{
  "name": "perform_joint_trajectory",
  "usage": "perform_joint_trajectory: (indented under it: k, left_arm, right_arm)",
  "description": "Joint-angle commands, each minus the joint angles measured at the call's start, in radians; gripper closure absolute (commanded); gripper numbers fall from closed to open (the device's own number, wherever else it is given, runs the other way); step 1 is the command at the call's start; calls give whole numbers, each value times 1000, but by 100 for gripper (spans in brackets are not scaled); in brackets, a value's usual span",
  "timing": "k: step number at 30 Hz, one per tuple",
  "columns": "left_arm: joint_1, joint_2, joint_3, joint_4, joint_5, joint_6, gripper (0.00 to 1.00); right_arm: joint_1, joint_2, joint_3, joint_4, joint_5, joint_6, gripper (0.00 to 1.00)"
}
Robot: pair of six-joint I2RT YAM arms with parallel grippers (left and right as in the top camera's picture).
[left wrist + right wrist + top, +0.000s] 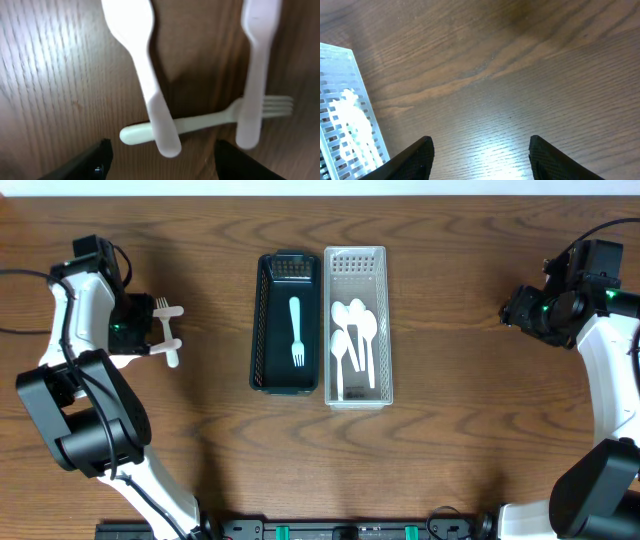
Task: Pack container
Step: 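Grasp the white spoon on the left pile with the left gripper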
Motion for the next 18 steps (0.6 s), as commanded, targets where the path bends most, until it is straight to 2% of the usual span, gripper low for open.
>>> perform_joint_trajectory:
  k: [1, 10, 18]
  left_arm:
    - [0, 4, -32, 18, -22, -115, 33]
    - [0, 4, -97, 96, -27, -114, 36]
    - [0, 4, -198, 200, -30, -114, 45]
  right_arm:
    - [-6, 1, -2, -3, 0, -6, 36]
    - [-6, 1, -2, -2, 3, -6, 36]
    - [-6, 1, -2, -9, 3, -6, 37]
